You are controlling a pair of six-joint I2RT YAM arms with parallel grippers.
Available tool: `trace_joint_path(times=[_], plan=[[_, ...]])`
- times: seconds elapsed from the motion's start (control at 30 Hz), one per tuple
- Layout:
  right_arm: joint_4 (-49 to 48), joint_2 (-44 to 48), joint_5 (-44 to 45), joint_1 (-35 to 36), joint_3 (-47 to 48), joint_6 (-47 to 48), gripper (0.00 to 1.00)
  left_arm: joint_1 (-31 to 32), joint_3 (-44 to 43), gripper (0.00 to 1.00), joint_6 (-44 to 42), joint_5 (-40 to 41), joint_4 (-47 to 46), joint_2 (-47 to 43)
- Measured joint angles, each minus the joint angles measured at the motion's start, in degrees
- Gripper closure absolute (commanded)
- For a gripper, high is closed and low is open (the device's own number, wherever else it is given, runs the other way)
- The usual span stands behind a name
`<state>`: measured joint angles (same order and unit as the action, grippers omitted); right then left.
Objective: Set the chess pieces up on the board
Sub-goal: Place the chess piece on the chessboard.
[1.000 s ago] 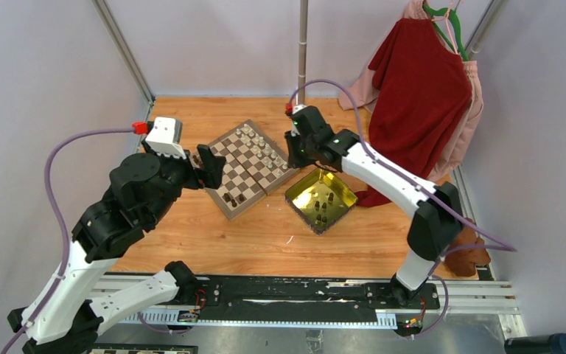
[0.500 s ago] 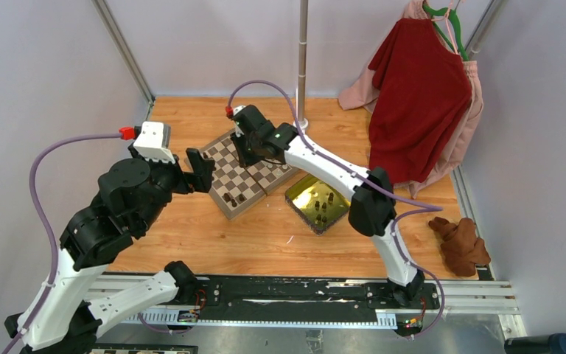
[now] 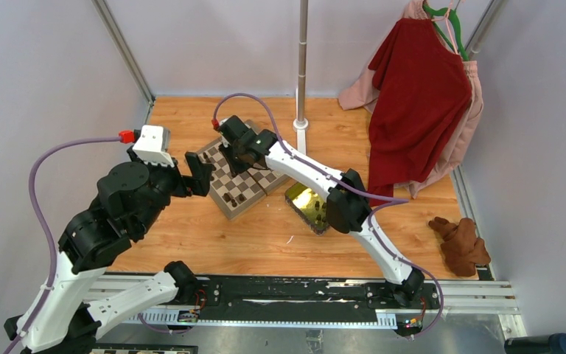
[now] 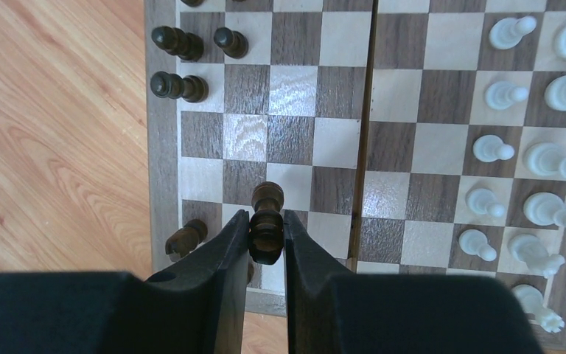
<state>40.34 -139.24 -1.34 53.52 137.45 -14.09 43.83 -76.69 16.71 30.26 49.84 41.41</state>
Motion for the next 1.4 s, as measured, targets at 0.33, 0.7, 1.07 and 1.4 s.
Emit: trace_joint_path(times=[0.33, 0.7, 1.07, 1.4], plan=[[0.6, -1.7, 0.1, 0.5, -0.1, 0.8, 0.97, 0.0, 1.6, 0.01, -0.5, 0.0, 0.1, 0.0], [0.4, -1.8, 0.1, 0.8, -1.0, 2.1, 0.88, 0.0, 2.6, 0.01, -0.4, 0.0, 0.0, 0.0], [-0.5, -1.8, 0.1, 0.9, -3.8, 2.9, 0.76, 0.0, 3.3, 0.01, 0.7, 0.0, 0.1, 0.0], [-3.1, -1.0, -0.4, 0.9, -8.5, 4.3, 0.59, 0.0, 3.3, 0.01, 1.4, 0.1, 0.1, 0.0]])
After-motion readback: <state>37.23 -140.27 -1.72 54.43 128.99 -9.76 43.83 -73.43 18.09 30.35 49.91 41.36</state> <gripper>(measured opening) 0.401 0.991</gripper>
